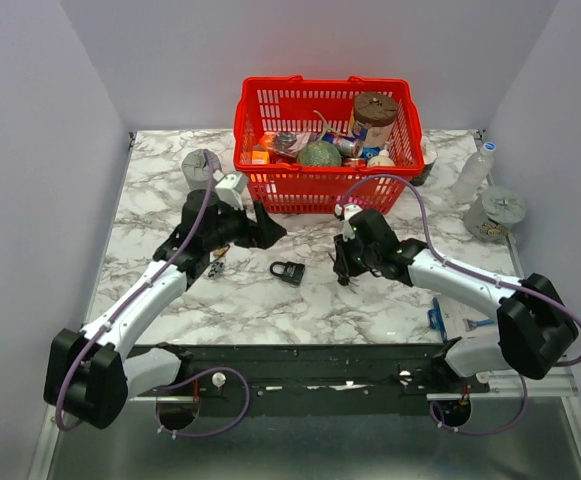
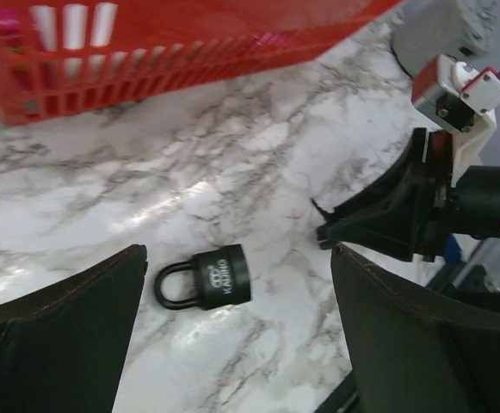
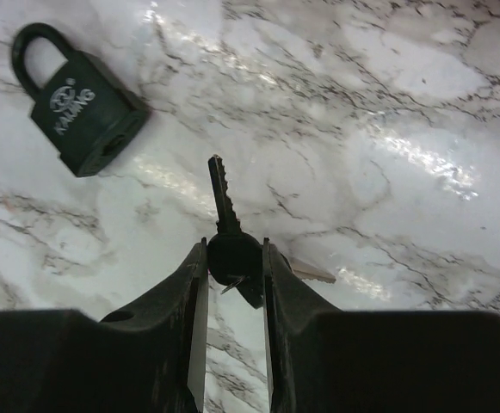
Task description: Unlock with the key
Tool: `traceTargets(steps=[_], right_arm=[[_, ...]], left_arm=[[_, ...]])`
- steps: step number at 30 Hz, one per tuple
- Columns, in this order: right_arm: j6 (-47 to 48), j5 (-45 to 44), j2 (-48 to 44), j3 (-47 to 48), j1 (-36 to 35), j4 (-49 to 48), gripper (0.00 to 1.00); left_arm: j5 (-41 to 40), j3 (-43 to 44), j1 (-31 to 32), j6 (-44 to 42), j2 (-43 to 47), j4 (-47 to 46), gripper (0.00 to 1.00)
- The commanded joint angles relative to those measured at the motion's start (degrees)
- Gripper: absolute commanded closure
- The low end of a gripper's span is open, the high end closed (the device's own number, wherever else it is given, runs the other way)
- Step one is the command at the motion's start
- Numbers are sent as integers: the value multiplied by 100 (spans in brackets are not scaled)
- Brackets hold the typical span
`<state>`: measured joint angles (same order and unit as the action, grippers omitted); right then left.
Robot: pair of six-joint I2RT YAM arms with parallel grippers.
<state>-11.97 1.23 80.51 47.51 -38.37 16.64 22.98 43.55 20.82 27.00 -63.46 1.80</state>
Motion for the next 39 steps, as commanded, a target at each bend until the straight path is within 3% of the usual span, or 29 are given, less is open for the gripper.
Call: traceTargets(steps=[1,20,24,27,30,31,34,39], right_arm=[[-201,-27,-290,-259,-320,-1048,85],[-359,-228,-809,-514,-786,-1858,87],[-280,-264,-634,-427,-795,-1683,86],[-227,-203,-449,-373,-812,-1498,79],[-227,-167,-299,-417,-847,-1515,63],[-227,-167,-256,-426,-856,-1515,53],[-122,96,16,-330,-909,-1384,41],[-165,-105,596,-137,-1163,-1217,38]], left_arm=[[637,-22,563,516,-516,-742,7],[541,373,1363,789,-1845,-954,21],[-150,505,1363,570,-1793,-498,22],[-767,435,1337,481,-1407,-225,16],[-1278,330,1241,429,-1011,-189,10],[-1418,321,1171,402,-854,-67,8],[-1551,382,1065,262,-660,100,4],[-1648,418,766,165,-439,321,1]])
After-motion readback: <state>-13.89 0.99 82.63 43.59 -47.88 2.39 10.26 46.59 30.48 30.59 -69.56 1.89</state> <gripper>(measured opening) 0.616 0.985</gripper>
